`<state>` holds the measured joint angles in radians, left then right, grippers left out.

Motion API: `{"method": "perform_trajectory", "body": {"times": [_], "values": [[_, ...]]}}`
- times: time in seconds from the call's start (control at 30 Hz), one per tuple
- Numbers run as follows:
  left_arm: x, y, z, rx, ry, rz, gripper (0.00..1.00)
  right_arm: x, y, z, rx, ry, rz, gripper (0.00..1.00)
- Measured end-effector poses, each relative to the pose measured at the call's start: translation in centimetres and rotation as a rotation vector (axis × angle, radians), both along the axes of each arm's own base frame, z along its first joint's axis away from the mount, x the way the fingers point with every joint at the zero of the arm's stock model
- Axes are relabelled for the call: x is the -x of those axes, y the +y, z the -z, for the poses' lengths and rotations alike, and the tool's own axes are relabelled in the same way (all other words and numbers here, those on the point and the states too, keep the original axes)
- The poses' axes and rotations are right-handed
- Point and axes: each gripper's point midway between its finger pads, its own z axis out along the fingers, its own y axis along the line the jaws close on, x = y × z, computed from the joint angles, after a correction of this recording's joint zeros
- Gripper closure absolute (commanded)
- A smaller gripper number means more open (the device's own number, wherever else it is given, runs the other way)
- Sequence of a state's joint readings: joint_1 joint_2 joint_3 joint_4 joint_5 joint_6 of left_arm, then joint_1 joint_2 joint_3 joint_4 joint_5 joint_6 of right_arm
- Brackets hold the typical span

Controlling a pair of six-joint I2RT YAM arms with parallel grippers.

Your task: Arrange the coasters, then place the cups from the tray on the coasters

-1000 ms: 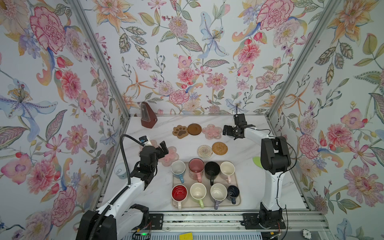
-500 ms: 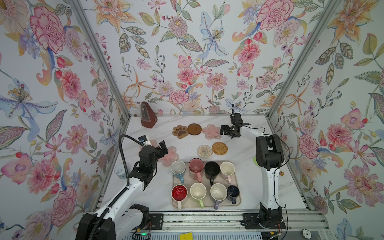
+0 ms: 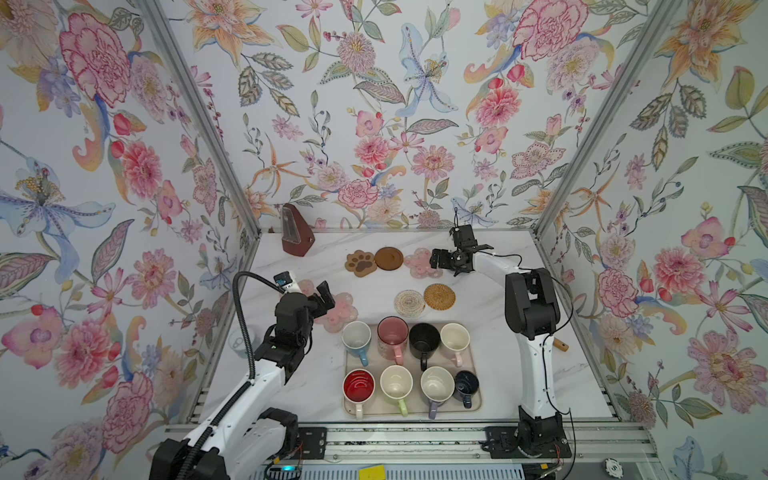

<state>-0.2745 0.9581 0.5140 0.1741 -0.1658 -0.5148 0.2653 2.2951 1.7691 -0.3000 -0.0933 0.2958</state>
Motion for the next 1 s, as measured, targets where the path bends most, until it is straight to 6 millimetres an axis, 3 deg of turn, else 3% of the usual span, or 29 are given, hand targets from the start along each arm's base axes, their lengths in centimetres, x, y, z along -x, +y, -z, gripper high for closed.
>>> {"method": "perform_trajectory", "body": {"times": [0.07,0.17,0.33,0.43,0.57,0.67,0.8,1.0], "values": [[0.1,0.0,-0.2,0.001,-0.005,-0.001,0.01,0.5,-0.2,-0.5,0.003,0.0,0.002,0.01],[0.1,0.1,-0.2,-0.001,-0.006,-0.005,0.01,2.2,-0.9,-2.8,0.01,-0.017,0.011,0.01],[0.0,0.2,-0.3,-0.001,-0.009,-0.008,0.01,7.2,-2.6,-8.6,0.0,-0.104,0.034,0.01],[0.0,0.2,-0.3,-0.001,-0.012,-0.007,0.01,10.8,-4.1,-10.0,-0.003,-0.137,0.066,0.01],[-0.3,0.3,0.2,-0.012,-0.001,-0.01,0.01,14.4,-5.7,-8.1,0.03,-0.101,0.103,0.01],[-0.5,0.3,0.7,-0.038,0.017,-0.006,0.01,15.4,-6.5,-6.0,0.07,-0.048,0.116,0.01],[-0.6,0.6,0.7,-0.063,0.024,-0.014,0.01,15.6,-6.9,-4.4,0.135,-0.016,0.119,0.01],[-0.6,0.5,0.5,-0.053,0.017,-0.018,0.01,14.4,-4.8,-3.1,0.222,0.01,0.047,0.01]]}}
